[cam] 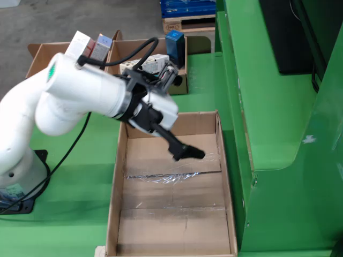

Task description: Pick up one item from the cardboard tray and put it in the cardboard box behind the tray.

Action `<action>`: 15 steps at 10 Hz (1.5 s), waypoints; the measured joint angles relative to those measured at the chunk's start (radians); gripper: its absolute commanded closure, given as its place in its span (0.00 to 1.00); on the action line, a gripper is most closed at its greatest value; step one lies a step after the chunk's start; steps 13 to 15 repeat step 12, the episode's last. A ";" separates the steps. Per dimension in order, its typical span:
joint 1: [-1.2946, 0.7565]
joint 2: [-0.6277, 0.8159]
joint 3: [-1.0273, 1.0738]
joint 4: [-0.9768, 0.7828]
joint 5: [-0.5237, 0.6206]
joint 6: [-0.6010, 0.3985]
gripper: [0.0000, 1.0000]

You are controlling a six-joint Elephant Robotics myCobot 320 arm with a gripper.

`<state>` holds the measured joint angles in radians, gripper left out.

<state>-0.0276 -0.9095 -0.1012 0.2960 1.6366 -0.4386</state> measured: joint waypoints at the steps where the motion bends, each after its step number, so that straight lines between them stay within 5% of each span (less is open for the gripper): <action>1: -0.043 0.044 -0.041 -0.017 0.042 -0.008 0.00; 12: -0.592 0.603 -0.590 -0.557 0.585 -0.552 0.00; 15: -0.592 0.603 -0.590 -0.557 0.585 -0.552 0.00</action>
